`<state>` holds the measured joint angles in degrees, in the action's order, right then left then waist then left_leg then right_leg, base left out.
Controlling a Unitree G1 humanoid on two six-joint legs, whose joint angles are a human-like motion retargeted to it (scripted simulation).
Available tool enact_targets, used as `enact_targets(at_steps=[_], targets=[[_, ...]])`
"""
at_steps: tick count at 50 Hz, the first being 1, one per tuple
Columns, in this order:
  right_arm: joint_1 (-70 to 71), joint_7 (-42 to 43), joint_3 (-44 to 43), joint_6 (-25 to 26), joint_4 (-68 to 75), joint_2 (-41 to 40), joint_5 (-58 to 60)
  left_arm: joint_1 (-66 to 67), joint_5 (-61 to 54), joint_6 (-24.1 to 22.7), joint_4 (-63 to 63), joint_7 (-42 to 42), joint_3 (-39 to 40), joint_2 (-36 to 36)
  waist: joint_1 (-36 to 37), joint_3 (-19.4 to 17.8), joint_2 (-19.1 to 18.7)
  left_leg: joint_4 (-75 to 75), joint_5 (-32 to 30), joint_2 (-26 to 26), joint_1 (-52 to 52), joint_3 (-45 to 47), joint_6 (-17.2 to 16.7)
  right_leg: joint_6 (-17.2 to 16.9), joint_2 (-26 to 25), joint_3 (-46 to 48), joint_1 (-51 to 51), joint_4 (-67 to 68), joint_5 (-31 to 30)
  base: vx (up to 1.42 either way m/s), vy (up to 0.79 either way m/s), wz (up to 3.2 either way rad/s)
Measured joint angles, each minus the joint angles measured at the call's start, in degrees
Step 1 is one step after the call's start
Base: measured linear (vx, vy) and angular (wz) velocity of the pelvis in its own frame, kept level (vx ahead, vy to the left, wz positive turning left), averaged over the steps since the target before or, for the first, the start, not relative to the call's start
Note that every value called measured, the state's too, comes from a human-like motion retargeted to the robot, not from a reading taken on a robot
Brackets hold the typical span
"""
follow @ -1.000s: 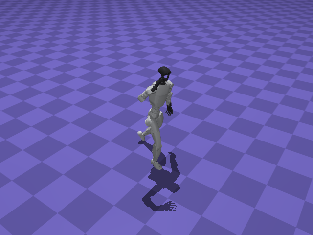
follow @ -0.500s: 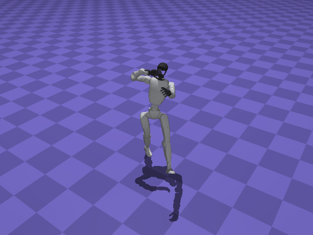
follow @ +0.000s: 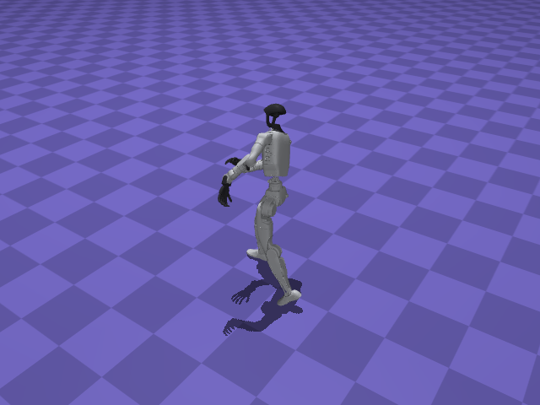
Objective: Kungfu
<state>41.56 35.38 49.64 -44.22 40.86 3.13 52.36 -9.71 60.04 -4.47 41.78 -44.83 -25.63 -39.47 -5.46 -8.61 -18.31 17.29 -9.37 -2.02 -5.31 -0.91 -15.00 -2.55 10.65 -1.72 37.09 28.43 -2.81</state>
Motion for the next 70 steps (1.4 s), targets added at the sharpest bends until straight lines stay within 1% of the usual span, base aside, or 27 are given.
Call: enact_targets(at_steps=[2, 4, 5, 8, 10, 12, 15, 19, 22, 25, 28, 32, 35, 37, 38, 40, 42, 45, 48, 50, 52, 55, 57, 60, 62, 67, 70], targets=[[-4.84, -1.02, 6.75, -3.23, 8.39, -5.59, -2.83, 6.79, 4.45, -3.48, 8.46, -3.27, -3.22, 5.56, 6.42, -4.5, -1.32, -0.34, 6.09, 4.48, -5.13, -6.4, 0.0, 0.43, -9.52, -6.72, 3.96, -0.49, -0.62, -0.05, 0.09, -6.71], [-8.76, -3.03, 9.31, -7.33, 11.7, -8.12, -1.15, 12.11, 9.7, -5.8, 15.19, -10.17, -3.88, 11.02, 6.38, -8.67, -1.87, 0.2, 13.99, 6.6, -8.28, -9.72, 0.0, -0.69, -16.97, -9.99, 7.69, 2.01, -1.07, -0.02, -0.11, -3.66], [-10.6, -4.41, 9.38, -9.37, 12.79, -8.97, 0.61, 14.13, 12.07, -6.96, 17.9, -13.19, -3.86, 13.88, 4.39, -10.55, -1.83, 0.52, 17.95, 7.13, -9.31, -10.49, 0.0, -2.03, -17.68, -11.01, 8.74, 1.86, -1.4, -0.12, -0.28, -0.93], [-11.08, -9.52, 10.53, -16.13, 13.13, -10.13, 4.48, 16.9, 10.03, -12.17, 22.23, -17.84, -2.16, 19.82, -4.66, -14.47, -3.75, 2.69, 28.3, -1.65, -6.82, -4.07, 1.95, 0.52, -20.21, -5.27, 12.05, 4.14, 1.29, -0.26, -0.38, 0.32], [-10.67, -12.76, 10.66, -17.36, 14.06, -9.83, 2.25, 16.38, 2.82, -16.07, 21.85, -20.66, -1.16, 19.96, -8.17, -16.18, -5.75, 3.93, 35.26, -3.49, -6.42, -3.28, 6.48, -0.33, -20.33, -3.01, 13.59, 5.99, 5.42, -0.22, -0.15, 0.57], [-10.86, -13.5, 8.54, -16.09, 14.81, -9.99, -0.13, 14.4, -3.51, -15.92, 20.41, -21.59, -1.24, 17.82, -10.75, -17.17, -7.04, 4.39, 38.92, -4.83, -5.75, -2.69, 6.28, -0.98, -18.78, -1.02, 14.4, 7.95, 7.53, -0.14, -0.09, 1.15], [-8.57, -12.46, 5.11, -14.8, 15.31, -9.13, -3.93, 10.3, -9.17, -12.97, 17.39, -20.13, -1.73, 13.49, -16.05, -17.9, -7.72, 5.06, 40.11, -8.72, -2.56, -2.42, 4.24, 0.17, -13.61, 2.9, 15.25, 10.65, 7.61, -0.19, -0.1, 1.83], [-7.46, -13.38, 2.17, -14.05, 16.3, -7.91, -5.55, 7.55, -11.32, -11.12, 15.12, -18.02, -1.84, 12.07, -16.57, -17.34, -7.33, 4.53, 38.84, -8.92, -2.04, -3.92, 3.86, -0.7, -10.9, 4.68, 13.4, 10.62, 9.65, -0.08, -0.12, 0.79], [-6.57, -15.16, 1.74, -14.64, 15.27, -6.33, -6.59, 7.15, -14.46, -10.05, 14.11, -16.8, -1.65, 12.29, -18.57, -16.52, -6.31, 2.05, 35.48, -10.19, -2.39, -2.85, 3.16, -0.72, -8.29, 5.85, 11.28, 9.61, 8.19, 0.08, -0.1, 0.97], [-6.49, -19.39, 1.56, -15.32, 14.61, -4.86, -8.25, 6.81, -20.23, -9.4, 12.93, -15.16, -1.0, 11.86, -21.38, -15.86, -5.21, -0.31, 30.82, -11.32, -1.82, -2.32, 0.0, -1.52, -4.91, 7.79, 8.55, 7.94, 8.34, 0.06, -0.05, 1.19], [-6.49, -27.26, -0.65, -13.94, 15.01, -3.62, -13.43, 4.91, -26.69, -7.92, 11.18, -12.28, 0.12, 10.66, -23.27, -14.66, -2.0, -1.9, 25.76, -5.76, -0.87, -3.29, 0.0, -4.88, 2.62, 6.2, 6.11, 7.22, 8.84, 0.05, 0.27, 1.51], [-5.6, -38.36, -5.78, -8.75, 12.1, -2.28, -32.25, 2.29, -27.98, -4.11, 13.66, -2.73, 3.33, 12.0, -25.25, -13.9, 2.26, -1.31, 22.84, 1.26, 1.59, -2.53, 0.0, -10.68, 12.93, 6.09, 0.36, 4.15, 8.59, 0.06, 0.53, 1.92], [-5.36, -43.38, -9.42, -2.72, 6.33, 0.27, -50.87, 0.04, -30.78, -3.66, 14.32, 0.38, 4.83, 10.33, -27.6, -12.6, 5.14, -0.69, 21.33, -2.46, 6.44, 2.75, 0.0, -8.77, 18.35, 11.1, -4.83, 1.2, 5.19, -0.11, -0.14, 2.44], [-6.95, -45.0, -11.8, 1.15, 1.97, 1.87, -61.09, 0.57, -31.48, -4.14, 14.03, -0.28, 6.73, 9.1, -27.82, -11.64, 5.29, -1.8, 19.75, -12.1, 8.8, 8.33, 0.72, -5.28, 15.92, 16.47, -8.62, 0.46, 4.26, 0.18, -0.33, 1.87], [-8.1, -45.36, -13.03, 2.88, -0.23, 2.5, -65.49, 1.06, -31.96, -4.41, 13.67, -0.72, 7.98, 8.43, -27.37, -11.5, 5.26, -1.16, 19.78, -16.95, 9.79, 12.57, 2.86, -4.24, 14.43, 19.13, -11.06, -0.36, 3.88, 0.24, -0.25, 1.51], [-10.31, -46.09, -15.84, 5.8, -4.16, 3.51, -71.61, 1.72, -33.7, -5.48, 12.64, -1.3, 10.55, 7.59, -26.54, -10.88, 6.07, 1.88, 16.9, -21.32, 12.58, 17.46, 7.59, -4.0, 14.66, 22.89, -15.05, -2.47, 2.34, 0.28, 0.08, 1.42], [-12.76, -48.3, -19.61, 9.91, -9.05, 4.72, -77.93, 2.3, -37.27, -6.84, 11.2, -1.82, 13.65, 6.33, -24.56, -10.07, 7.71, 8.42, 18.46, -22.11, 17.02, 14.34, 7.87, -4.29, 14.9, 24.64, -17.68, -4.3, 0.83, 0.31, 0.33, 1.11], [-16.54, -51.54, -25.03, 15.59, -14.88, 7.0, -86.5, 3.45, -43.89, -7.28, 8.97, -2.42, 18.11, 5.73, -20.35, -7.85, 9.69, 13.91, 19.87, -21.27, 21.76, 8.71, 3.45, -4.68, 14.55, 25.64, -20.04, -6.93, -1.36, 0.37, 0.39, 0.78], [-22.73, -57.57, -31.3, 23.25, -19.04, 11.41, -95.74, 4.78, -54.95, -6.65, 7.39, -3.48, 21.41, 6.56, -17.89, -4.83, 11.35, 21.24, 24.78, -18.59, 27.31, 4.72, 3.15, -5.53, 14.88, 27.75, -24.26, -12.72, -2.75, 0.62, 0.76, 0.79], [-29.11, -63.83, -36.29, 29.55, -20.81, 14.67, -100.71, 6.63, -65.2, -4.65, 5.99, -3.88, 22.5, 7.4, -16.93, -2.66, 11.58, 22.56, 28.07, -17.14, 28.37, 3.33, 2.92, -3.72, 14.8, 31.57, -28.36, -17.23, 0.46, 0.72, 0.72, 0.52], [-36.56, -68.83, -39.66, 35.71, -21.5, 16.52, -103.05, 9.22, -75.13, -1.4, 5.12, -5.65, 25.65, 9.48, -16.37, -0.46, 11.47, 21.23, 29.1, -16.98, 27.49, 3.36, 3.18, 2.06, 13.04, 34.26, -32.07, -21.44, 5.45, 0.68, 0.65, 0.34], [-46.31, -71.36, -42.09, 41.61, -20.35, 15.02, -105.36, 14.86, -89.81, 1.97, 3.82, -4.69, 30.21, 13.49, -15.85, 3.02, 11.89, 17.6, 28.84, -14.87, 25.29, 2.99, 5.66, 9.05, 10.39, 35.77, -36.6, -26.77, 5.02, 0.65, 0.5, 0.35], [-52.36, -71.58, -44.24, 43.73, -19.26, 12.76, -108.61, 18.94, -96.6, 3.34, 2.62, -2.76, 32.99, 15.95, -14.4, 6.25, 13.66, 13.46, 27.31, -12.03, 22.83, 4.33, 7.69, 4.39, 9.05, 33.53, -37.39, -26.2, 5.0, 0.71, 0.5, 0.18], [-61.05, -72.42, -48.26, 46.71, -17.91, 7.94, -112.39, 25.35, -100.67, 4.64, 0.75, -1.39, 36.9, 20.72, -9.92, 10.63, 16.24, 4.18, 23.14, -9.37, 17.45, 9.46, 9.63, 1.35, 5.16, 23.81, -34.73, -19.56, 4.36, 0.53, 0.32, -0.33], [-65.55, -73.22, -50.17, 48.2, -17.54, 4.37, -113.6, 29.24, -101.57, 5.19, -0.76, -2.71, 39.2, 25.23, -9.1, 11.9, 16.91, -1.91, 20.6, -8.16, 14.24, 12.82, 10.81, -0.96, -0.28, 18.06, -32.83, -14.66, 6.32, 0.35, 0.32, -0.05], [-74.25, -77.03, -51.74, 50.22, -19.25, -2.06, -116.42, 36.58, -104.21, 5.44, -5.75, -10.82, 41.79, 36.96, -12.63, 9.85, 16.26, -10.76, 19.17, -4.31, 9.6, 13.03, 13.63, -2.21, -14.76, 12.95, -30.55, -6.21, 15.19, 0.16, 0.34, 0.65], [-78.03, -80.76, -51.12, 53.18, -18.46, -3.6, -116.11, 40.51, -104.45, 5.3, -6.99, -14.91, 41.21, 41.26, -15.58, 9.26, 18.51, -10.77, 19.48, -0.7, 9.34, 11.5, 13.7, -1.11, -19.71, 8.04, -29.98, -9.03, 15.22, 0.11, 0.22, 0.89]])
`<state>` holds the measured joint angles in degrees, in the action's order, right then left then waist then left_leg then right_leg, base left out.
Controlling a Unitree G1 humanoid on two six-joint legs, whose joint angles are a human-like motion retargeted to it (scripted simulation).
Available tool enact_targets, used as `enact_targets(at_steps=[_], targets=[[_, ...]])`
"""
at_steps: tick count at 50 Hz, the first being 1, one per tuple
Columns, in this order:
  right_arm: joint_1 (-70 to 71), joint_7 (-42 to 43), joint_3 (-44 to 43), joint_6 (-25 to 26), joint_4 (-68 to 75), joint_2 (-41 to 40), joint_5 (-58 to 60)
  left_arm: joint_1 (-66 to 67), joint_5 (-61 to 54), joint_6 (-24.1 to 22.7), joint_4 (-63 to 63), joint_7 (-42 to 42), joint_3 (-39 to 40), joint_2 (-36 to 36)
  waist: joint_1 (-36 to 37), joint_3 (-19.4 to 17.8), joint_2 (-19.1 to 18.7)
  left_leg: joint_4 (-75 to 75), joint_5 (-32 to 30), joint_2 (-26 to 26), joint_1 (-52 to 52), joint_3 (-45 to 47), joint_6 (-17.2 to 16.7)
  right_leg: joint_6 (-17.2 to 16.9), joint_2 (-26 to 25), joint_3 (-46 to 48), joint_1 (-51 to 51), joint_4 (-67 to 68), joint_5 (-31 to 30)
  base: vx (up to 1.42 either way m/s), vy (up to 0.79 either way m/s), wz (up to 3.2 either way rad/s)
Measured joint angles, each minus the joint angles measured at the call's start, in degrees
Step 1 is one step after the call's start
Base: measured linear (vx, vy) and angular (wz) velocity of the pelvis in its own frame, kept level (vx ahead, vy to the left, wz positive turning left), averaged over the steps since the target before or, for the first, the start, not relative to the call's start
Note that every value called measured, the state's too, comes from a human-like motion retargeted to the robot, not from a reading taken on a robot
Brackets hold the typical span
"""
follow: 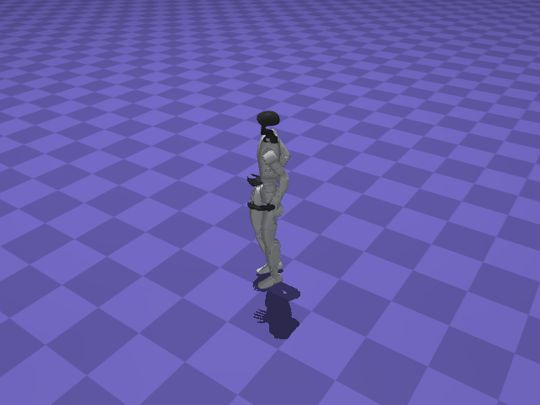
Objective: Kungfu
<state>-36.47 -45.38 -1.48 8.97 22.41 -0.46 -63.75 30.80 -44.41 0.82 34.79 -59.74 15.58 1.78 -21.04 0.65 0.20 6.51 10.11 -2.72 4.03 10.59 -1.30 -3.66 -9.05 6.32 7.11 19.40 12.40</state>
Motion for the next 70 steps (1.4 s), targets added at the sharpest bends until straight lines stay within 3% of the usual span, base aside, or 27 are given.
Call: enact_targets(at_steps=[2, 3, 4, 5, 9, 12, 15, 20, 22, 24, 27, 30, 35, 40, 43, 45, 48, 50, 55, 58, 62, 66, 70], targets=[[-1.09, 0.14, -0.77, 3.57, 2.31, -1.57, -4.99, 2.53, 0.18, 0.73, 0.34, -1.66, -0.85, 0.7, -1.16, 0.83, 2.53, 1.07, 0.2, 3.45, 0.04, -1.05, 0.36, 5.6, -0.27, -2.63, -0.77, -5.98, -4.66, 0.19, 0.18, 0.62], [-1.02, 0.47, -0.92, 4.13, 3.24, -2.1, -7.66, 3.69, 0.44, 1.34, 0.65, -2.2, -1.27, 0.56, -0.73, 1.25, 2.78, 1.54, 0.17, 3.8, 0.19, -1.46, 0.43, 11.56, -1.44, -2.62, -1.41, -7.3, -5.15, 0.21, 0.19, -0.28], [-0.86, 1.29, -0.78, 4.51, 4.02, -1.82, -9.27, 4.28, 0.21, 2.24, 0.94, -2.36, -1.39, 0.66, 1.4, 2.04, 3.25, 2.06, 0.15, 4.51, 0.83, -0.43, 0.55, 10.63, 0.49, 0.21, -2.72, -8.28, -4.67, 0.2, 0.2, -1.2], [-0.65, 2.34, -0.48, 4.8, 4.72, -1.14, -10.35, 4.6, -0.27, 3.28, 1.21, -2.33, -1.35, 0.89, 4.38, 3.02, 3.83, 2.59, 0.12, 5.38, 1.71, 1.33, 0.7, 6.27, 3.99, 4.46, -4.36, -9.1, -3.69, 0.17, 0.28, -1.09], [1.17, 2.12, -0.78, 3.56, 6.13, 4.31, -4.76, 1.18, -0.4, 5.39, 4.77, 1.46, -2.06, -3.75, 6.61, 3.45, 1.75, 1.87, -0.43, 5.95, 1.16, 0.59, 1.15, -0.65, 3.31, -0.59, -3.04, -7.92, -3.74, 0.08, 0.37, 0.12], [4.86, -1.06, -0.17, -0.78, 9.75, 9.33, 7.12, -5.26, 2.74, 2.89, 9.82, 9.12, -4.46, -10.36, 8.1, 2.2, -0.08, 0.81, -0.93, 6.3, 0.67, 1.47, 2.16, -6.51, 5.97, 6.47, -3.26, -7.17, -7.2, -0.15, 0.31, -0.1], [10.29, 0.52, 0.49, -8.45, 16.94, 12.29, 20.91, -12.16, 9.34, -1.88, 15.12, 15.66, -9.51, -19.71, 8.21, -0.06, -0.29, 0.99, -1.64, 6.14, 1.25, 0.85, 2.72, -10.64, 5.96, 7.66, -2.07, -5.87, -10.47, -0.27, 0.16, 0.13], [18.62, 18.25, 2.73, -20.91, 28.79, 15.68, 40.98, -22.43, 34.61, -9.76, 23.66, 27.63, -18.83, -30.19, 9.32, -2.61, -0.39, 2.79, -2.15, 2.19, 4.17, 0.53, 0.99, -11.34, 1.43, 5.63, 0.08, -6.19, -9.52, -0.33, -0.18, 0.03], [20.52, 25.35, 3.54, -25.96, 31.88, 17.29, 52.1, -24.78, 48.18, -11.89, 27.11, 36.02, -20.71, -29.55, 8.98, -3.65, -1.06, 2.73, -2.24, 1.43, 4.09, 0.49, 0.8, -11.34, 0.7, 3.61, -0.36, -6.17, -6.09, -0.21, 0.01, 0.02], [20.8, 31.5, 4.77, -28.07, 33.47, 19.0, 63.11, -25.45, 59.89, -10.47, 30.61, 46.1, -21.3, -25.94, 7.96, -4.16, -2.03, 1.64, -2.45, 2.29, 3.28, 0.13, 1.87, -11.34, 3.64, 5.17, -2.18, -6.45, -4.47, -0.09, 0.37, 0.12], [19.87, 37.24, 6.78, -27.6, 33.82, 20.43, 74.02, -25.32, 67.91, -8.45, 35.02, 55.21, -21.21, -19.34, 7.02, -4.85, -2.7, 0.06, -2.92, 2.96, 2.01, 0.01, 2.29, -8.38, 8.25, 9.32, -5.23, -6.37, -4.19, -0.11, 0.19, -0.15], [18.65, 36.79, 8.8, -27.02, 33.25, 20.12, 74.62, -25.71, 67.54, -7.88, 38.13, 56.97, -24.95, -15.4, 7.75, -4.97, -2.39, -1.04, -3.26, 3.08, 1.4, 0.42, 1.72, -4.32, 9.25, 10.25, -7.5, -7.63, -5.42, -0.18, -0.09, -0.34], [15.74, 40.45, 7.96, -19.45, 31.22, 17.21, 75.8, -25.97, 70.23, -3.35, 41.07, 59.82, -25.81, -11.55, 7.93, -3.93, -1.89, -2.41, -3.89, 2.98, 1.46, 0.17, 0.62, -0.95, 10.61, 9.94, -10.58, -9.34, -10.38, -0.2, -0.18, -0.23], [15.87, 41.56, 7.27, -14.13, 31.26, 15.77, 76.09, -26.23, 66.68, -7.57, 40.87, 55.59, -24.31, -12.88, 7.75, -3.91, -3.06, -1.8, -5.24, -0.73, 3.09, 1.59, -1.33, 6.24, 12.84, 10.69, -14.12, -10.89, -16.89, -0.33, -0.33, -0.31], [17.08, 42.89, 8.12, -11.38, 31.87, 16.23, 76.31, -26.05, 65.5, -6.94, 40.86, 52.42, -25.37, -14.66, 6.73, -4.0, -3.35, -1.02, -6.22, -2.7, 4.22, 1.74, -2.41, 7.54, 13.69, 9.56, -15.69, -11.79, -19.47, -0.4, -0.42, -0.08], [18.94, 45.3, 9.0, -9.99, 32.94, 16.38, 77.48, -25.63, 64.99, -6.94, 40.23, 52.38, -24.74, -15.26, 5.43, -4.01, -2.58, -0.02, -6.84, -2.59, 5.37, 1.62, -2.56, 5.72, 13.43, 8.13, -16.38, -12.82, -21.13, -0.44, -0.47, 0.06], [23.7, 47.45, 11.74, -8.67, 35.51, 16.75, 81.3, -24.26, 63.16, -7.71, 38.9, 55.6, -21.89, -15.04, 3.19, -4.64, -1.54, 2.0, -8.3, -3.42, 7.3, 1.16, -2.53, -2.44, 14.69, 5.52, -16.63, -14.27, -14.63, -0.6, -0.64, -0.15], [27.04, 46.63, 13.51, -8.0, 37.34, 16.71, 85.44, -23.19, 61.7, -8.7, 37.87, 57.67, -19.01, -14.11, 5.74, -5.31, -1.81, 3.37, -9.33, -7.01, 7.57, 3.88, -3.21, -3.74, 15.05, 3.9, -14.13, -12.66, -10.16, -0.5, -0.52, -1.43], [33.39, 36.68, 13.48, -8.97, 39.8, 14.56, 89.06, -24.61, 57.76, -13.58, 36.53, 58.53, -12.56, -8.85, 8.4, -5.05, -3.03, 2.25, -19.65, -12.41, 10.63, 6.62, -2.79, 4.73, 10.21, 3.71, -10.37, -13.17, -2.67, -0.59, -0.63, -0.54], [35.49, 31.49, 12.88, -8.89, 38.74, 14.17, 84.93, -26.87, 53.09, -17.39, 36.52, 57.12, -15.56, -6.95, 6.04, -5.23, -3.38, 1.99, -23.93, -12.28, 13.11, 6.05, -0.93, 5.39, 9.56, 5.0, -9.35, -13.82, -2.58, -0.55, -0.43, 0.67], [36.31, 24.91, 12.51, -8.63, 35.01, 13.68, 77.58, -29.79, 53.43, -20.63, 33.65, 51.32, -21.01, -6.75, 4.82, -5.99, -3.34, 4.53, -17.0, -11.65, 11.87, 8.2, -5.96, 7.45, 8.61, 6.06, -8.46, -14.32, -3.51, -0.42, -0.22, 0.44], [35.2, 21.93, 11.91, -7.52, 29.01, 13.26, 72.83, -32.49, 63.49, -22.03, 27.84, 46.3, -25.24, -8.18, 4.21, -4.84, -2.71, 13.03, -9.2, -6.22, 11.87, 3.05, -7.43, 9.53, 8.48, 9.88, -8.5, -16.8, -4.5, -0.3, -0.19, 0.66], [33.24, 19.75, 12.22, -7.94, 23.84, 13.01, 72.14, -34.1, 73.57, -24.25, 22.8, 49.23, -30.17, -9.26, 5.31, -2.97, -1.91, 17.0, -3.89, -1.67, 8.42, 3.65, -8.99, 10.28, 8.56, 9.84, -7.74, -17.97, -5.31, -0.24, -0.11, 0.21]])
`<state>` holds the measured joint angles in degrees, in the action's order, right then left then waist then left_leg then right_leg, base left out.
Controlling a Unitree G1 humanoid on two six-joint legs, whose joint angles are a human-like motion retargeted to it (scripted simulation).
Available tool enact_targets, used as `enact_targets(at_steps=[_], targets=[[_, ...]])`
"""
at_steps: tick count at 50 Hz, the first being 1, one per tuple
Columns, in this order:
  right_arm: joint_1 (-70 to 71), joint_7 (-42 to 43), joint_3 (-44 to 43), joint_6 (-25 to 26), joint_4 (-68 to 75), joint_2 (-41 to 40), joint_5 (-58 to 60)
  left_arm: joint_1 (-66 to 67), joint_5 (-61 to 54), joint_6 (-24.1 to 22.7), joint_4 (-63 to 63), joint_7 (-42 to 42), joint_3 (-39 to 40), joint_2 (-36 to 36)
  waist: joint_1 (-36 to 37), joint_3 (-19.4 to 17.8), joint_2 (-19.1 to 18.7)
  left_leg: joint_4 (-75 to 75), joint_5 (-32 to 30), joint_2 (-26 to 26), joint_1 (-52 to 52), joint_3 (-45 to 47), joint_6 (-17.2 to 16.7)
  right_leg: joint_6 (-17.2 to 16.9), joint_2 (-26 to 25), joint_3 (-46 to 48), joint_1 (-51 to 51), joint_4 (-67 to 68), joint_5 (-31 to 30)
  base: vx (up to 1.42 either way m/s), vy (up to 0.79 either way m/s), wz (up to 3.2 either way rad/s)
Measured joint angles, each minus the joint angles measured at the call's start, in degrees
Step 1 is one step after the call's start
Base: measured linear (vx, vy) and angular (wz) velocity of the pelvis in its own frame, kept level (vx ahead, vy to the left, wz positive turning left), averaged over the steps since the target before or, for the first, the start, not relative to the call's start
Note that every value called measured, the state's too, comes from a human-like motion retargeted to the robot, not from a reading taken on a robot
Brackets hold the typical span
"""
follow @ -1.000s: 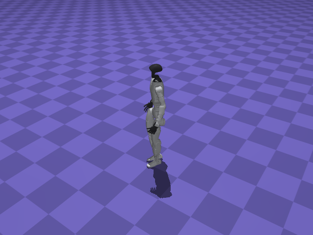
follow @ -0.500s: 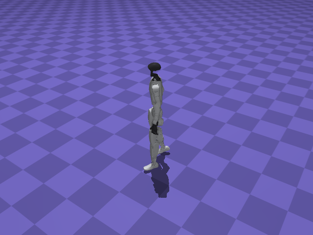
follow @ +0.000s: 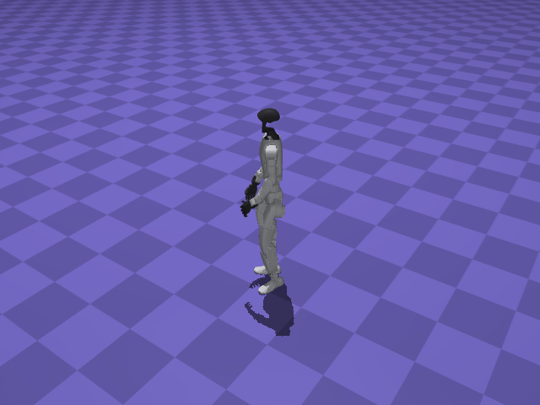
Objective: Kungfu
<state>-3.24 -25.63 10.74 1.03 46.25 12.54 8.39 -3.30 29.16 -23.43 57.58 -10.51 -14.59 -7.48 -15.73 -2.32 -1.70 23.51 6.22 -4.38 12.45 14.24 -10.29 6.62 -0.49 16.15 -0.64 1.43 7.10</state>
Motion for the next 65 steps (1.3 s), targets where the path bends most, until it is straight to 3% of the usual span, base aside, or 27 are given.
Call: enact_targets(at_steps=[8, 10, 13, 17, 22, 24, 26, 28, 35, 40, 42, 45, 48, 51, 54, 55, 57, 60, 62, 65], targets=[[-1.17, -3.25, 1.87, -0.16, -3.18, -1.15, 0.2, 1.62, 10.51, -4.68, -3.09, 15.91, -2.23, 0.11, -1.82, 1.92, -2.37, -7.0, 4.22, 5.97, -11.81, -3.76, 0.73, 0.43, -4.61, -0.73, 2.67, 0.51, -1.14, -0.18, -0.03, -0.07], [-1.28, -3.72, 1.71, 0.11, -2.9, -1.92, 0.46, 2.09, 9.82, -5.76, -2.31, 18.32, -2.12, 0.21, -3.24, 2.02, -2.68, -11.16, 6.19, 5.49, -14.2, -2.45, 4.3, 0.38, -5.82, -0.93, 3.51, 0.82, -1.35, -0.25, -0.06, 0.36], [-1.51, -3.73, 0.96, 0.64, -2.35, -3.24, 0.4, 2.54, 8.35, -8.11, -1.34, 19.38, -1.49, 0.25, -6.84, 2.35, -2.35, -16.14, 8.72, 3.37, -15.82, -0.11, 6.22, -0.47, -5.89, 2.05, 4.69, 0.81, -1.93, -0.27, -0.08, 0.85], [-1.26, -1.49, 0.76, 1.05, -1.38, -5.68, -0.02, 1.72, 5.06, -11.81, 0.53, 18.17, 0.93, 0.75, -8.67, 1.67, -0.71, -18.2, 7.65, 2.92, -13.88, -0.05, 7.6, -6.34, -3.67, 4.95, 8.0, 3.1, -4.12, -0.4, -0.01, 0.18], [0.59, 0.95, 3.19, 0.99, -1.01, -6.35, -3.19, 0.13, 1.95, -13.95, 1.55, 18.62, 1.93, 0.56, -7.11, 0.44, 1.39, -19.27, 7.01, 2.53, -11.61, 2.4, 7.84, -21.62, -2.84, 2.21, 13.4, 7.45, -3.68, -0.4, -0.1, -0.7], [1.16, 1.14, 4.17, 0.64, -0.84, -6.3, -3.8, -0.16, 0.87, -14.78, 2.22, 19.12, 1.74, 0.15, -7.14, 0.39, 1.2, -19.11, 6.27, -0.32, -10.4, 4.15, 6.34, -21.62, -6.76, -2.55, 15.8, 8.66, -1.99, -0.28, -0.35, -0.67], [1.2, 1.44, 4.81, 0.74, -0.57, -5.99, -4.24, -0.38, -0.55, -15.3, 3.41, 18.4, 1.16, 0.9, -8.41, -0.1, 0.22, -19.18, 6.1, -0.75, -10.12, 4.38, 7.08, -21.62, -4.67, -3.21, 15.7, 10.64, -1.49, -0.2, 0.23, -0.07], [0.93, 1.53, 5.02, 0.88, -0.53, -5.42, -4.78, -0.79, -1.46, -15.42, 3.97, 17.86, 0.38, 1.57, -10.09, -0.68, -0.64, -19.43, 5.77, -0.55, -10.2, 3.97, 7.81, -20.05, -0.63, -0.29, 14.53, 12.39, -2.02, -0.19, 0.24, 0.35], [-1.12, 2.51, 5.77, -0.22, -2.34, -1.5, -3.94, -1.21, 4.3, -14.36, 0.99, 19.08, -2.21, -0.17, -8.82, 0.57, -2.17, -19.6, 4.73, -2.77, -10.79, 3.46, 6.21, -8.32, 6.27, 2.03, 9.32, 11.74, -6.51, -0.05, -0.18, -0.11], [-2.48, 1.56, 5.24, -7.89, -2.8, 0.06, 4.09, 0.64, 10.35, -10.43, 1.29, 16.08, -1.1, -0.17, -4.94, 2.51, -1.55, -19.74, 4.66, -3.68, -12.8, 6.44, 4.35, -7.89, 8.38, 0.87, 5.78, 7.78, -8.43, -0.04, -0.35, -0.69], [-2.69, 1.24, 4.49, -11.28, -1.65, 0.38, 7.96, 1.71, 12.96, -8.57, 2.44, 15.27, 0.84, -0.82, -4.23, 3.29, -0.71, -19.37, 4.77, -3.62, -13.8, 7.83, 3.78, -11.35, 8.56, 1.42, 4.01, 5.28, -7.29, -0.04, -0.45, -0.69], [-3.08, 3.06, 3.29, -14.91, 1.52, 0.16, 12.78, 4.23, 17.22, -5.01, 5.67, 15.79, 4.99, -2.75, -4.05, 4.39, -0.46, -18.53, 4.06, -5.61, -15.29, 9.01, 2.68, -5.84, 5.98, 4.92, 1.71, 2.49, -4.57, 0.01, -0.61, -0.64], [-3.04, 6.69, -0.26, -16.72, 7.51, -0.71, 18.47, 6.28, 22.73, 1.76, 13.58, 19.25, 10.23, -3.94, -2.47, 6.45, -0.12, -15.94, 0.62, -8.59, -15.04, 11.25, 1.81, -5.3, 3.77, 1.97, 1.9, 1.79, -2.95, 0.01, -0.67, -0.57], [-2.07, 10.15, -3.86, -14.2, 14.08, -1.52, 23.37, 6.24, 22.81, 14.19, 25.82, 21.25, 18.33, -3.21, -5.12, 6.69, 0.29, -8.39, -5.8, -12.16, -11.06, 8.99, 2.88, -3.33, 2.31, -0.04, 1.8, 1.84, -0.94, -0.07, -0.49, 0.05], [-0.07, 12.79, -7.21, -9.5, 20.76, -1.99, 23.94, 6.3, 14.15, 20.49, 33.23, 15.69, 24.19, -4.57, -7.75, 5.55, 1.2, 5.91, -10.5, -12.91, -2.41, 2.41, 9.83, -1.98, 1.99, -0.33, 0.42, 1.1, 0.43, -0.06, -0.4, 0.05], [0.48, 13.13, -8.6, -7.72, 22.96, -1.94, 23.35, 6.95, 10.34, 21.15, 34.19, 12.29, 25.22, -5.43, -7.58, 5.18, 1.64, 11.49, -11.3, -13.0, 0.93, 0.46, 12.96, -1.6, 1.91, -1.23, 0.1, 0.94, 0.81, -0.01, -0.5, -0.59], [0.4, 12.47, -12.15, -3.83, 26.88, -1.29, 21.39, 9.43, 4.96, 22.71, 33.63, 6.01, 27.39, -6.1, -5.12, 5.22, 2.06, 16.13, -9.04, -11.09, 4.18, -0.63, 10.88, -0.82, 1.34, -2.82, 0.23, 0.93, 1.28, 0.05, -0.42, -0.85], [-0.04, 12.89, -17.41, 3.71, 33.04, -0.96, 17.33, 14.02, 0.73, 23.65, 30.63, 1.15, 32.07, -4.8, -0.17, 6.2, 2.93, 18.29, -6.69, -1.57, 9.25, -7.38, 5.45, 0.07, 1.08, -5.16, 0.85, 1.04, 1.63, 0.15, -0.28, -0.96], [-0.15, 14.11, -20.33, 6.54, 36.36, -0.93, 14.62, 16.58, -2.26, 21.19, 28.75, 0.56, 33.7, -3.51, 2.33, 6.15, 3.31, 15.33, -5.73, 1.21, 10.76, -6.13, 4.05, 0.51, 0.88, -6.15, 0.81, 1.16, 2.03, 0.17, -0.24, -0.82], [-0.71, 14.73, -23.37, 7.35, 39.67, -0.37, 10.31, 19.43, -7.44, 17.2, 27.13, 1.72, 33.9, -1.76, 5.32, 4.93, 3.07, 7.58, -4.12, 0.01, 11.13, 3.94, 5.62, 1.18, -0.34, -6.99, -0.04, 1.17, 2.85, 0.16, -0.18, -0.6]])
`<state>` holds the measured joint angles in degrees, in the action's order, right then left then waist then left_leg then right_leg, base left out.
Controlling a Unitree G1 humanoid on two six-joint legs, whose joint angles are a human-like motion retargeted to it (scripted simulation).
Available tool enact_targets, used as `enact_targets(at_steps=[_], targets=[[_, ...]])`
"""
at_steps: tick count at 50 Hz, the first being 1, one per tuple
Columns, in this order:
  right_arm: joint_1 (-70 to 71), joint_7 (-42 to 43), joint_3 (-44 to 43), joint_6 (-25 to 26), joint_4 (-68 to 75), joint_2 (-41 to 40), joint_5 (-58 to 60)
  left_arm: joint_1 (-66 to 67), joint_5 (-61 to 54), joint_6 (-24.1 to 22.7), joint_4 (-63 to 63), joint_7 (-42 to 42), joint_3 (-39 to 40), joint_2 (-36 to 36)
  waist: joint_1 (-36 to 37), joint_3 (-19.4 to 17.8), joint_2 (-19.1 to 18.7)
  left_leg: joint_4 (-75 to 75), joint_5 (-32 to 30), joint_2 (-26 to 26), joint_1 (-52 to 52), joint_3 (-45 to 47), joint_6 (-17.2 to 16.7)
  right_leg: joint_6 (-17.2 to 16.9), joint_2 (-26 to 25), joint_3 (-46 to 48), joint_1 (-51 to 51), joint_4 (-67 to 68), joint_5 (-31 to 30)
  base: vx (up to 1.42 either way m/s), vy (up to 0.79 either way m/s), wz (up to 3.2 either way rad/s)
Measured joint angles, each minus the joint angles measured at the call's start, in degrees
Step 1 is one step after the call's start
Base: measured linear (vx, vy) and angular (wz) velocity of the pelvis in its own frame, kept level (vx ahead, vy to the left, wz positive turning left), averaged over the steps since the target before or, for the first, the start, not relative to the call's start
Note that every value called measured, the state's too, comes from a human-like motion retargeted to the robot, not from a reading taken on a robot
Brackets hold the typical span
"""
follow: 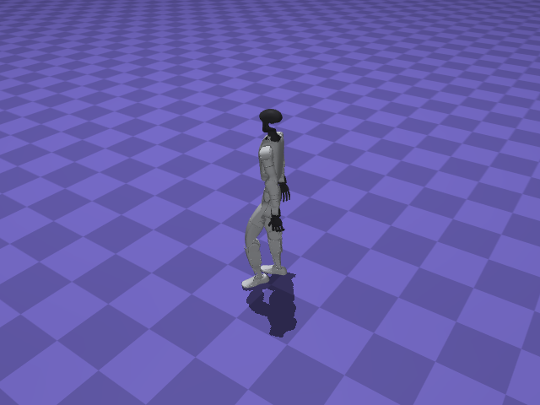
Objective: Kungfu
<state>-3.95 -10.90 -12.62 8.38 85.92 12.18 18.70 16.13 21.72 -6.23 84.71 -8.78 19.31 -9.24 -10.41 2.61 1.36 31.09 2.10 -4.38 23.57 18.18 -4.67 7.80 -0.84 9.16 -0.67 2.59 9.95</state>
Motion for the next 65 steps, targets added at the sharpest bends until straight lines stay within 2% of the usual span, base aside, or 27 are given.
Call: enact_targets(at_steps=[3, 7, 8, 9, 10, 12, 15, 17, 20, 22, 24, 30, 34, 36, 37, 38, 39, 40, 42, 44, 48, 54, 55, 57, 60, 62, 65], targets=[[-1.45, -0.58, -1.64, -0.53, 0.34, -0.28, -3.52, 1.4, -1.95, -1.33, 0.88, 3.26, 0.33, 1.72, 2.32, -1.62, -0.65, -8.46, 0.38, 2.16, -0.35, 4.26, -0.98, 0.34, -2.12, -0.25, -2.04, -0.36, 1.2, 0.3, -0.26, -0.26], [-3.92, -2.44, -2.01, -2.31, -1.77, -2.39, -4.73, 1.31, -1.07, -1.05, 5.67, 5.46, 0.19, 2.25, -0.03, -2.17, -0.11, -12.5, 2.93, 3.37, -3.03, 10.73, 7.85, -0.77, -3.25, 4.35, -5.01, -0.21, 3.82, 0.31, -0.25, 0.62], [-4.55, -3.26, -1.7, -2.75, -2.42, -3.07, -4.45, 1.0, 0.01, -0.8, 7.34, 5.26, 0.39, 1.94, -0.26, -2.06, 0.27, -12.5, 5.52, 3.84, -3.98, 10.52, 9.42, -1.47, -3.41, 4.8, -5.48, 0.49, 4.54, 0.39, -0.29, 0.24], [-5.24, -3.92, -1.32, -3.12, -2.96, -3.89, -3.84, 0.78, 1.47, -0.26, 8.93, 5.15, 0.91, 1.54, -0.16, -1.71, 0.64, -12.87, 6.72, 4.42, -4.52, 8.07, 9.03, -2.65, -3.71, 4.98, -5.81, 1.39, 4.89, 0.41, -0.3, -0.14], [-5.95, -4.5, -0.91, -3.46, -3.43, -4.79, -3.06, 0.6, 3.11, 0.42, 10.49, 5.07, 1.6, 1.11, 0.1, -1.25, 1.01, -13.43, 7.23, 5.05, -4.87, 4.51, 7.64, -4.08, -4.06, 5.04, -6.07, 2.41, 5.07, 0.57, -0.34, -0.37], [-6.94, -4.73, -0.05, -4.23, -3.16, -6.87, -0.54, 0.54, 5.69, 2.7, 12.69, 5.17, 3.29, 0.01, -0.07, 0.62, 3.14, -14.62, 7.75, 7.05, -5.57, 1.0, 6.4, -9.91, -2.91, 6.16, -6.04, 4.83, 1.97, 0.7, -0.36, -0.41], [-7.53, -3.04, -0.07, -6.9, -2.65, -9.73, 3.55, -0.69, 5.4, 5.75, 12.69, 6.08, 3.68, -0.96, -1.88, 2.28, 3.75, -21.85, 6.84, 5.64, -12.4, 8.66, 7.19, -21.89, -2.78, 7.76, -4.27, 10.58, -7.22, 0.37, -0.33, 0.27], [-7.08, -0.42, 0.95, -9.13, -3.52, -10.41, 4.25, -4.52, 2.74, 5.17, 12.69, 7.98, 2.79, -2.13, -3.99, 1.46, 1.6, -23.12, 6.51, 2.04, -12.85, 5.78, 5.55, -22.8, -7.95, 10.97, -0.03, 15.17, -12.0, 0.09, -0.58, 0.4], [-7.26, 6.45, 2.79, -9.64, -5.05, -10.2, 3.92, -9.64, 0.27, 2.38, 11.57, 10.25, 1.57, -2.8, -1.57, 0.56, -0.61, -24.73, 6.98, -2.41, -15.9, 8.37, 3.72, -22.8, -10.54, 9.08, 4.35, 24.57, -11.74, 0.34, -0.23, -0.19], [-7.65, 11.15, 1.94, -9.22, -4.92, -10.08, 4.09, -11.64, 0.11, 1.79, 8.06, 9.18, -0.34, -2.83, -5.28, 0.61, -2.78, -25.65, 7.58, -1.91, -17.08, 4.43, 4.41, -22.8, -6.01, 15.22, 6.0, 26.94, -9.43, 0.49, 0.12, 1.47], [-7.89, 13.68, 1.44, -9.24, -4.16, -9.24, 3.16, -13.37, 1.42, 1.08, 4.1, 6.84, -2.0, -2.94, -5.72, 0.57, -2.79, -26.97, 7.99, -0.02, -19.66, 3.27, 4.91, -21.95, -0.75, 16.19, 6.46, 26.59, -7.96, 0.44, 0.05, 0.96], [-6.47, 11.18, 0.81, -8.39, -3.87, -6.82, -1.24, -19.77, 5.08, -3.86, -6.07, 2.22, -6.81, -5.28, -7.11, -0.95, -1.31, -27.06, 8.95, 1.95, -23.35, 1.28, 3.85, -15.5, 10.1, 15.77, 8.13, 10.52, -9.52, 0.26, -0.24, 0.78], [-5.32, 10.0, 0.87, -8.23, -4.79, -6.21, -1.09, -21.47, 6.92, -5.51, -10.69, 0.54, -7.46, -7.06, -8.84, -2.17, -0.36, -27.02, 9.83, 2.31, -26.46, -1.11, 2.25, -15.79, 14.83, 17.28, 8.49, -1.84, -18.61, 0.24, -0.31, 0.54], [-4.95, 10.12, 1.1, -8.51, -5.44, -6.47, -0.9, -21.56, 8.2, -5.8, -11.91, 0.12, -7.04, -7.71, -8.71, -2.23, -0.35, -27.0, 10.35, 1.57, -27.4, -1.66, 1.18, -17.19, 15.91, 17.12, 9.97, -3.61, -19.7, 0.26, -0.5, 0.14], [-4.76, 10.22, 1.21, -8.75, -5.79, -6.71, -0.8, -21.52, 8.8, -5.77, -12.2, 0.15, -6.77, -7.9, -8.45, -2.12, 0.02, -26.8, 10.67, 1.62, -27.6, -2.04, 0.71, -18.46, 16.43, 15.36, 11.04, -2.83, -21.87, 0.22, -0.49, 0.06], [-4.53, 10.29, 1.37, -9.0, -6.13, -7.02, -0.69, -21.41, 9.29, -5.57, -12.18, 0.41, -6.49, -7.97, -8.12, -2.06, 0.96, -26.44, 11.07, 2.23, -27.82, -2.39, 0.32, -19.98, 16.63, 11.85, 12.08, -1.53, -27.55, 0.17, -0.41, 0.24], [-4.29, 10.23, 1.49, -9.18, -6.51, -7.3, -0.5, -21.31, 9.37, -5.25, -11.78, 0.82, -6.45, -7.89, -8.23, -2.37, 1.34, -25.9, 11.49, 2.15, -28.03, -2.88, -0.07, -20.53, 16.72, 10.74, 12.02, -0.68, -29.02, 0.1, -0.3, 0.5], [-4.03, 10.1, 1.59, -9.31, -6.9, -7.55, -0.28, -21.22, 9.25, -4.87, -11.19, 1.3, -6.54, -7.73, -8.56, -2.87, 1.43, -25.27, 11.93, 1.71, -28.23, -3.44, -0.47, -20.61, 16.75, 10.83, 11.41, -0.06, -28.38, 0.09, -0.49, 0.83], [-4.05, 9.49, 1.69, -9.74, -7.66, -7.96, 1.2, -21.14, 8.23, -3.51, -8.41, 1.75, -6.72, -7.4, -10.02, -3.23, 0.18, -23.9, 12.13, -0.38, -27.68, -4.64, -1.03, -14.5, 15.39, 16.7, 9.48, 1.41, -21.55, 0.12, -0.74, 0.99], [-4.22, 8.73, 1.2, -9.96, -7.62, -8.4, 3.2, -20.64, 8.78, -1.59, -4.79, 1.2, -6.12, -6.87, -9.96, -2.18, -0.64, -22.28, 11.88, -1.69, -26.18, -5.79, -1.43, -12.4, 14.08, 18.04, 9.77, 3.33, -17.85, 0.11, -0.59, 0.55], [-2.98, 5.77, 1.46, -9.32, -7.09, -6.63, 4.64, -17.33, 8.77, 0.5, 0.96, 4.23, -7.2, -3.08, -5.48, -1.54, -2.11, -21.13, 8.5, -4.4, -25.18, -3.66, -4.13, -12.36, 13.03, 15.42, 12.36, 7.08, -14.7, 0.05, -0.4, -0.17], [0.18, -3.27, 8.13, -6.79, -11.93, 2.33, 8.9, -12.25, 6.96, 0.35, 6.36, 13.47, -7.77, 1.52, -10.87, -3.13, -5.31, -20.46, 3.03, -5.47, -22.61, -6.86, -10.26, -12.48, 13.92, 17.68, 11.68, 7.52, -13.17, -0.01, -0.04, 0.54], [0.2, -4.43, 8.46, -6.84, -13.27, 3.87, 9.73, -11.78, 7.13, 0.31, 6.67, 15.42, -7.66, 2.29, -11.84, -2.89, -5.31, -20.41, 2.54, -4.53, -21.61, -6.77, -10.33, -13.07, 15.57, 18.23, 11.93, 7.58, -13.36, -0.06, 0.05, 0.9], [0.2, -5.69, 9.5, -7.68, -14.96, 6.25, 10.21, -10.95, 7.18, -0.22, 6.73, 18.39, -7.54, 2.6, -11.84, -3.73, -5.32, -18.56, 3.32, -7.1, -21.44, -5.89, -9.67, -12.79, 15.11, 19.38, 10.64, 7.09, -13.0, -0.07, -0.01, 0.54], [1.79, -5.54, 11.64, -7.39, -15.13, 9.61, 9.72, -10.49, 5.35, -1.51, 5.01, 19.21, -8.28, 2.4, -11.77, -4.13, -4.3, -15.91, 3.38, -8.96, -21.68, -1.83, -4.26, -13.14, 17.08, 20.27, 9.85, 6.46, -13.47, -0.07, 0.16, 0.27], [3.62, -4.85, 11.74, -5.87, -13.63, 10.76, 11.07, -10.1, 6.05, -2.22, 3.37, 17.17, -8.67, 1.73, -11.83, -4.21, -4.1, -13.99, 1.44, -9.57, -21.61, -2.58, -2.42, -13.49, 18.07, 20.38, 9.97, 6.82, -13.84, 0.01, 0.38, 0.02], [6.33, -4.09, 11.2, -3.32, -11.26, 11.5, 14.01, -9.89, 8.72, -2.38, 1.08, 13.7, -9.57, 0.43, -11.88, -4.69, -4.8, -14.31, 2.24, -10.0, -21.95, -5.59, -7.6, -13.62, 17.95, 19.72, 10.48, 7.21, -14.6, 0.02, 0.42, -0.17]])
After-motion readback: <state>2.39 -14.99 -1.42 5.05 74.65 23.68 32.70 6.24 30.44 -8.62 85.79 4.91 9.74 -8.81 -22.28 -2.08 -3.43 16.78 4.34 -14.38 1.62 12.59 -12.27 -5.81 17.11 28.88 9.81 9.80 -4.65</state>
